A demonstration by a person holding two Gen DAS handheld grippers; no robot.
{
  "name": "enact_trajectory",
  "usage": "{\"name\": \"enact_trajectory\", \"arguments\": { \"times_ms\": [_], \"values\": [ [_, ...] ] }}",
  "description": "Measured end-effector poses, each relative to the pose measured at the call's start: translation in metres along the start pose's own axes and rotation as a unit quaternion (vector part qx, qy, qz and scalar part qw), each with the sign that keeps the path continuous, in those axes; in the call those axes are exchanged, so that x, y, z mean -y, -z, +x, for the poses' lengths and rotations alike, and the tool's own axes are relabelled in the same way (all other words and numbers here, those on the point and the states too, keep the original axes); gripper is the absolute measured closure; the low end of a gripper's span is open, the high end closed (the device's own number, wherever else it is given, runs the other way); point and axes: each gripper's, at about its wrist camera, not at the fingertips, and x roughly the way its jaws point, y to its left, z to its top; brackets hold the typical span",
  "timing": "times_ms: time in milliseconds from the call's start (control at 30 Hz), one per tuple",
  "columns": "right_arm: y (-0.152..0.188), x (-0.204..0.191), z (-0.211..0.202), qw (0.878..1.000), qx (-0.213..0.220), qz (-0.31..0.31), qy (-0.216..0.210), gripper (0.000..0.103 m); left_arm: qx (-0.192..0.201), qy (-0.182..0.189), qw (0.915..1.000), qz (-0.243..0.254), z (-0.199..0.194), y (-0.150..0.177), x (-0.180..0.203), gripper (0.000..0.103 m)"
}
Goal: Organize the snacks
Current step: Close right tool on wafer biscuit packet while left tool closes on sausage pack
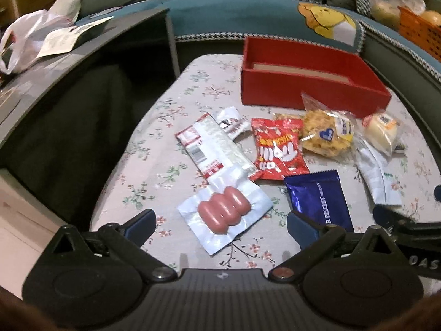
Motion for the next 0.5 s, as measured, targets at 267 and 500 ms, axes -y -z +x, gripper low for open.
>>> {"name": "enact_trajectory", "arguments": {
  "times_ms": [267, 500],
  "values": [
    [-0.008, -0.031, 0.031, 0.998, -0.040, -0.031, -0.037, 0.000, -0.006, 0.005, 0.9999, 0.014, 0.019, -0.004, -0.022, 0.000],
    [-0.013, -0.061, 0.071, 0.994, -0.071, -0.067, -0.049, 0.004, -0.020, 0.028, 0.9994, -0.002, 0.033, -0.007, -0.043, 0.000]
  ]
}}
